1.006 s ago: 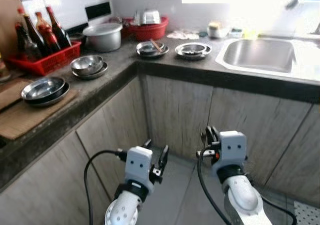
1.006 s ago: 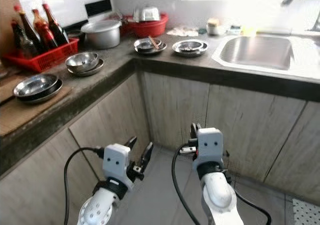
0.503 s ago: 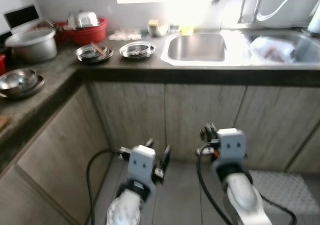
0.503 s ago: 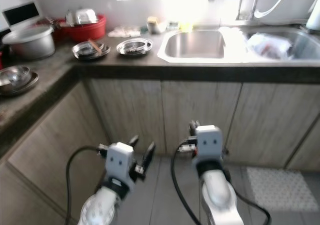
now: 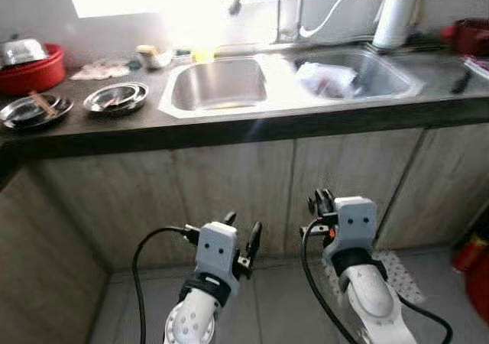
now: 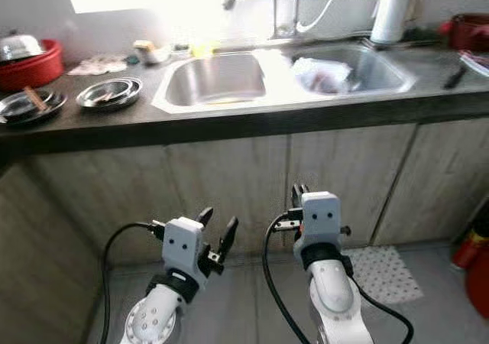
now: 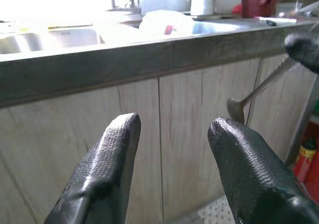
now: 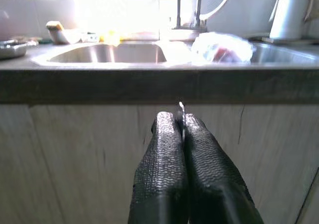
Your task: Kitchen organization
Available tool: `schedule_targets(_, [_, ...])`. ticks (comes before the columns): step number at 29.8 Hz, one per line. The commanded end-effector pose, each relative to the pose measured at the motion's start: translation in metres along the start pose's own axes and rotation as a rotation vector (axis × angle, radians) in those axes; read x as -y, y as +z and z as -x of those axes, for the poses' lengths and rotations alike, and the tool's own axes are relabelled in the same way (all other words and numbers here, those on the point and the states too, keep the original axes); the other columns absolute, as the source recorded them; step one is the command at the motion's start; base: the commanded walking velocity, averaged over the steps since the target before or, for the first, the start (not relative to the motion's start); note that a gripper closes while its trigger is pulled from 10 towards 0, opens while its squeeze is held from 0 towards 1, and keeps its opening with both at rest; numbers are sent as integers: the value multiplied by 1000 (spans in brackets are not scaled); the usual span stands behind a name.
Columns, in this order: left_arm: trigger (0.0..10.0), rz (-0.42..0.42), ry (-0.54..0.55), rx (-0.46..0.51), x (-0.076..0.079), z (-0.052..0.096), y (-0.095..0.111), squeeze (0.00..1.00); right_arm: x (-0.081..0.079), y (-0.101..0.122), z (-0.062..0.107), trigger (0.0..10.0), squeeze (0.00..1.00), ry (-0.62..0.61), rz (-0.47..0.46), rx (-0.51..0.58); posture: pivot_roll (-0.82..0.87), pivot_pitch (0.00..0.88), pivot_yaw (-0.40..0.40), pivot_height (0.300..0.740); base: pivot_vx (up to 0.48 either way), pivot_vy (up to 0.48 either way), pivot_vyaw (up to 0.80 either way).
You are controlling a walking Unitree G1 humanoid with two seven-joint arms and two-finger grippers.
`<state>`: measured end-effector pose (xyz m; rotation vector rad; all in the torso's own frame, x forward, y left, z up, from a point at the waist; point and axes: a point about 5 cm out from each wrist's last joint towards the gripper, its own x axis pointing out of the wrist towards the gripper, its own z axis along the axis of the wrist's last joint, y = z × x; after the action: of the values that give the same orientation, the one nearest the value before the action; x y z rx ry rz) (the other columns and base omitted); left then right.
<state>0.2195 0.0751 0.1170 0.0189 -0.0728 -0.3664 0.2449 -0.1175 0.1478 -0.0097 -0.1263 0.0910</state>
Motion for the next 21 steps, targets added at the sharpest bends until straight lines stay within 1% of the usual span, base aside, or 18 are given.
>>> schedule_targets(1, [10000,15,42,-27,-8,2,-4,0,-7,6,-2,10000,0,26,-15,24,25,8,29,740,0,0,0])
schedule_targets(4, [10000,7,57,-9,-12,0,-1,0,-4,12,-8,10000,0,27,-21,50,25,8,28,740,0,0,0])
schedule_targets(5, [10000,8,64,-6,-13,-1,0,0,-3,16,-10,10000,0,30,-25,63,25,7,27,740,277,0,0])
schedule_targets(7, [10000,7,72,11,-16,-3,4,0,0,29,-17,10000,0,31,-26,111,25,6,27,740,446,0,0])
schedule_targets(8, [10000,7,72,11,-16,-3,4,0,0,29,-17,10000,0,31,-26,111,25,6,27,740,446,0,0])
schedule_targets(11, [10000,-8,77,34,-19,-8,10,0,2,52,-27,10000,0,36,-35,195,26,4,24,740,474,0,0])
schedule_targets(12, [10000,-10,79,44,-20,-10,13,0,3,68,-33,10000,0,42,-35,257,25,3,23,740,480,0,0])
schedule_targets(16, [10000,-13,85,52,-22,-11,14,0,1,89,-39,10000,0,64,-38,332,24,0,24,740,480,0,0])
schedule_targets(18, [10000,-14,85,52,-21,-11,14,0,0,92,-40,10000,0,74,-30,349,24,0,22,740,480,0,0])
schedule_targets(21, [10000,-35,81,54,-22,-11,14,0,-2,92,-42,10000,0,98,-15,353,23,0,24,740,480,0,0])
